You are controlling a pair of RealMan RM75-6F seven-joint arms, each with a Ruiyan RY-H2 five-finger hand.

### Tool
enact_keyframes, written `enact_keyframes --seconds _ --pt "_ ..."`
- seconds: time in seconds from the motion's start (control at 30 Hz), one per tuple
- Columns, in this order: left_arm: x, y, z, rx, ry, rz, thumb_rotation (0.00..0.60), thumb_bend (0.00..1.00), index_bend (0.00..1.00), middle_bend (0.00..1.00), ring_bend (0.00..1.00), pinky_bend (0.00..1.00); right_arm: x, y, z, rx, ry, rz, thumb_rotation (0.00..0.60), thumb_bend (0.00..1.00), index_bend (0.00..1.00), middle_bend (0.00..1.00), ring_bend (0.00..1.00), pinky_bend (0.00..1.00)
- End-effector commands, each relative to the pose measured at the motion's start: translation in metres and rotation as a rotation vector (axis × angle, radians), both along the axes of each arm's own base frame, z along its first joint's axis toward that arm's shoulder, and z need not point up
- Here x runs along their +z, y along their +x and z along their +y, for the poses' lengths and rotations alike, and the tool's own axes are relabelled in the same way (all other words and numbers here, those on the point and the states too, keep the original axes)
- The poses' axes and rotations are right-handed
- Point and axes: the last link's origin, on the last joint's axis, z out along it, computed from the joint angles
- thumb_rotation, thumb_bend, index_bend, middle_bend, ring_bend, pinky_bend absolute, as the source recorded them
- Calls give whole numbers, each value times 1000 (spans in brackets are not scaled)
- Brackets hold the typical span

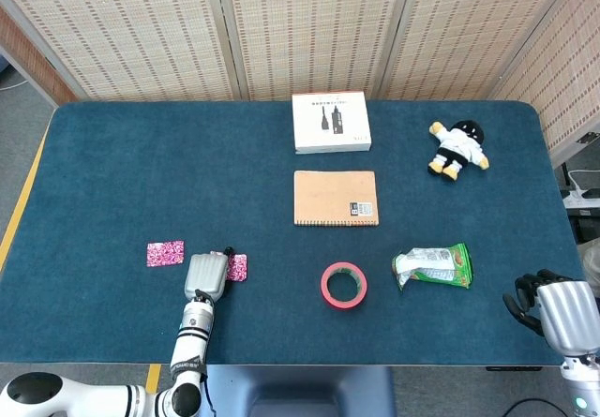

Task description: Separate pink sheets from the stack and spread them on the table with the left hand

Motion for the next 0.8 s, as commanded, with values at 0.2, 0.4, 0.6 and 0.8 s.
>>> enact_keyframes --seconds 0.2,0.4,0.6,0.8 --pt "-1 1 -1 -5 7 -10 600 339 283 1000 1000 1000 0 0 0 0 0 -1 600 169 853 786 661 842" --pt "0 0 -1 -9 12 -23 600 339 324 1000 1000 1000 0 0 -1 0 0 -1 600 168 853 786 660 842" --pt "2 -1 -2 -19 23 -27 600 340 413 1000 1000 1000 -1 0 -1 0 1 0 600 168 853 786 660 842" --pt "6 -4 -5 -29 30 -23 600 340 480 1000 1000 1000 -1 0 -1 0 2 0 600 169 853 786 661 842"
